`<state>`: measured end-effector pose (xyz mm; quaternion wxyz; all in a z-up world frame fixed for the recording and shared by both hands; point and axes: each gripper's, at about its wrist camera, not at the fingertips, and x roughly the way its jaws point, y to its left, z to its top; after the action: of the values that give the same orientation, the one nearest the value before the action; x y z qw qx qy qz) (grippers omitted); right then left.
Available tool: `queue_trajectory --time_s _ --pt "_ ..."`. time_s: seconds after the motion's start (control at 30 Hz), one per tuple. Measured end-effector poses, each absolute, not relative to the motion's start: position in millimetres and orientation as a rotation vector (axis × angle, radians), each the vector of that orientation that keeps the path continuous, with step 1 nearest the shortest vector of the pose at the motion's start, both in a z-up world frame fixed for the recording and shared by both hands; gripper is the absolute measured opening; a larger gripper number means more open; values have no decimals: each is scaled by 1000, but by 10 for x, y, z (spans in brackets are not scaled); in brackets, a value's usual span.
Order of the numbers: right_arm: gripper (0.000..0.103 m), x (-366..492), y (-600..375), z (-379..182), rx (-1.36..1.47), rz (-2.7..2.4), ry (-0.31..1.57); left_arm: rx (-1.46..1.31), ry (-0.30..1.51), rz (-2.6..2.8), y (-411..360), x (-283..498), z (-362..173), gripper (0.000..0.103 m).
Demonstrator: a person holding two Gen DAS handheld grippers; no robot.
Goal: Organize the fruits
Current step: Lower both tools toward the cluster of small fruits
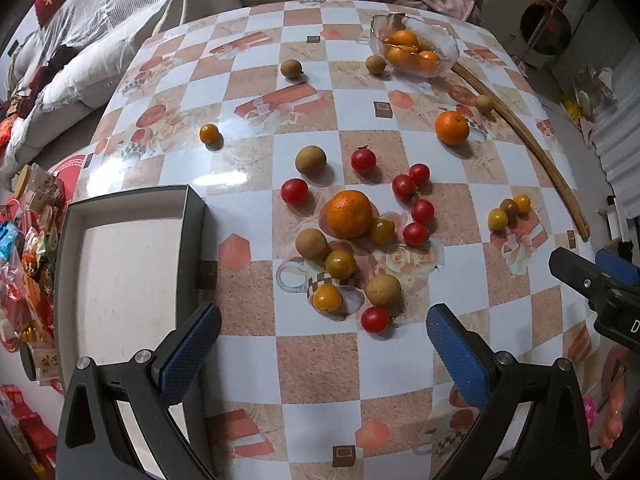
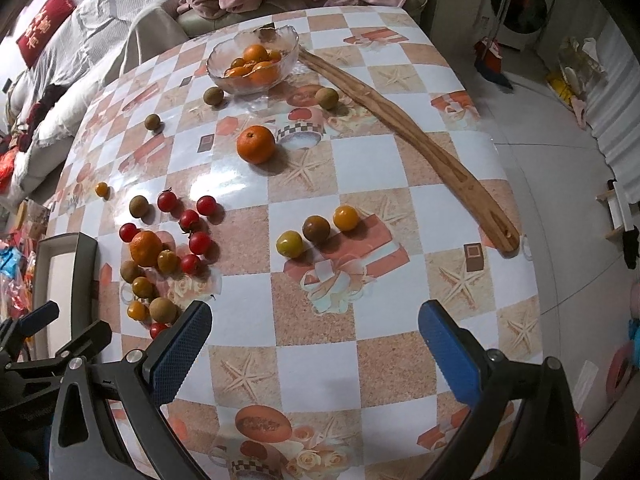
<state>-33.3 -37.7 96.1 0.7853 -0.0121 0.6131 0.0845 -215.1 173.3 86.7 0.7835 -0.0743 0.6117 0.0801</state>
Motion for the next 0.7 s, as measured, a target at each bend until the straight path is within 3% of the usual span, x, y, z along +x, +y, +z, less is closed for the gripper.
queue_trajectory --time_s 0.7 --pt "103 -267 -422 914 -26 198 1342 -182 1359 188 1684 -2139 750 103"
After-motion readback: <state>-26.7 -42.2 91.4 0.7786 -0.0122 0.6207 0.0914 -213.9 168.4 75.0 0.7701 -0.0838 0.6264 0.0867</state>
